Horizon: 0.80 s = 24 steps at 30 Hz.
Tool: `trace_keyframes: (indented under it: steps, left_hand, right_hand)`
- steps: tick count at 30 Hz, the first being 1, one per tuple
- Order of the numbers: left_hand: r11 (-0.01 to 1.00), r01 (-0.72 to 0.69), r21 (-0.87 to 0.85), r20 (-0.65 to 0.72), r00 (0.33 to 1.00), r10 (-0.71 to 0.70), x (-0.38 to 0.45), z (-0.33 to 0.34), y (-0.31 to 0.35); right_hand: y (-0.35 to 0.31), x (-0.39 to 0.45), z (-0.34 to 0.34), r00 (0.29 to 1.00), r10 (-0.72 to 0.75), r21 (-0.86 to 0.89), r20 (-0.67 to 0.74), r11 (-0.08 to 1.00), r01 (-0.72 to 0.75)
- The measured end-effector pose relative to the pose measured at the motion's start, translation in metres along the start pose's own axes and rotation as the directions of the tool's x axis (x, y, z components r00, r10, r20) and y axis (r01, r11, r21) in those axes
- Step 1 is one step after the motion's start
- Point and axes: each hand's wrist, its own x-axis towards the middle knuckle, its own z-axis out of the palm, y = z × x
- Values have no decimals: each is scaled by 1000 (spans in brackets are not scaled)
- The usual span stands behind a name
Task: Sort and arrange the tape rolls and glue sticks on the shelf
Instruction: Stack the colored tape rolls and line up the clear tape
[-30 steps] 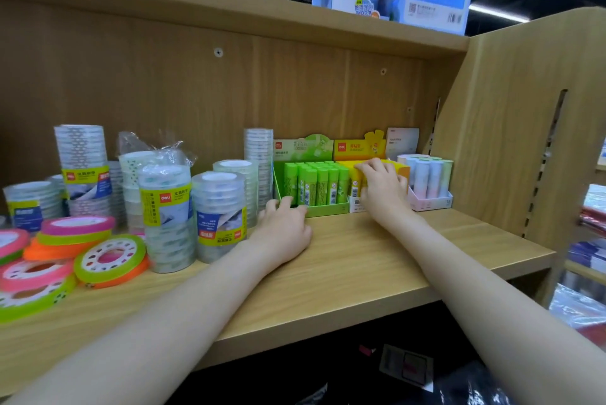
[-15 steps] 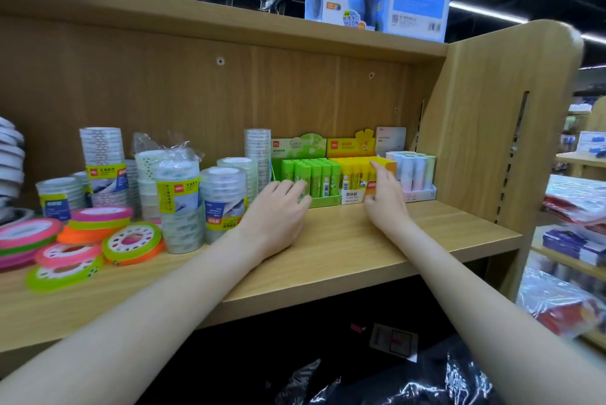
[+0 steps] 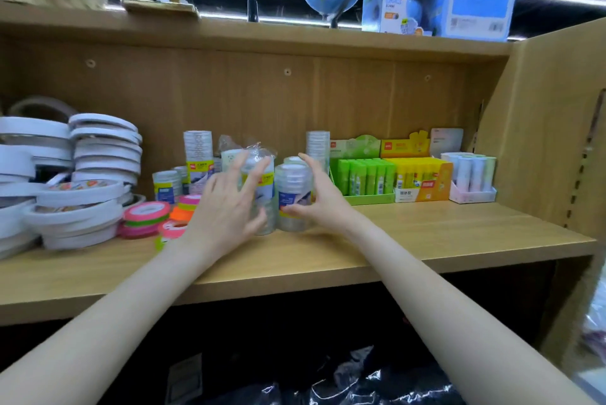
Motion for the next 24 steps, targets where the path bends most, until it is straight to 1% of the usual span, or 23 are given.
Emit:
trace_keyframes:
  steps: [3, 5, 7, 11, 14, 15, 16, 17, 18, 19, 20, 21, 22, 24]
  left_hand:
    - [989, -23, -148, -5, 1000, 22, -1, 3, -1]
    - [984, -26, -175, -32, 999, 21, -1, 7, -1]
    - [981, -24, -195, -52, 999, 14, 0, 10, -1]
    - [973, -21, -232, -60, 998, 8, 2, 11, -3]
    - [972, -37, -230, -64, 998, 23, 4, 10, -5]
    - [973, -49, -225, -67, 997, 35, 5, 10, -6]
    - [974, -57, -218, -64, 997, 44, 6, 10, -7]
    - [976, -59, -211, -57, 997, 48, 7, 10, -8]
    - [976, -54, -210, -54, 998, 44, 7, 11, -9]
    - [975, -46, -217, -57, 998, 34, 8, 11, -10]
    - [973, -35, -230, -64, 998, 21, 8, 12, -10]
    - [969, -25, -245, -70, 998, 8, 8, 13, -11]
    - [965, -17, -261, -70, 998, -1, 8, 14, -12]
    - [959, 2, -284, -62, 998, -20, 8, 16, -13]
  right_hand:
    - [5, 1, 10, 995, -46, -62, -86, 997, 41]
    - [8, -5, 4, 994, -42, -68, -106, 997, 35]
    - [12, -10, -8, 992, -13, -102, -128, 995, 0]
    - [17, -10, -30, 975, 66, -235, -213, 965, -116]
    - [14, -8, -41, 957, 129, -408, -259, 884, -230]
    - [11, -6, -43, 952, 109, -482, -285, 842, -241]
    - [8, -3, -44, 953, 53, -557, -297, 801, -218]
    - [4, 0, -44, 961, -22, -640, -275, 750, -166]
    - [0, 5, -44, 974, -78, -728, -212, 677, -105]
    - [-3, 12, -42, 988, -90, -808, -127, 587, -50]
    - [-7, 20, -41, 996, -64, -864, -54, 504, -15]
    - [-10, 28, -40, 1000, -21, -895, -14, 447, -3]
    - [-14, 36, -39, 1000, 17, -910, 6, 415, -1]
    - [-20, 49, -38, 997, 66, -918, 46, 396, 16]
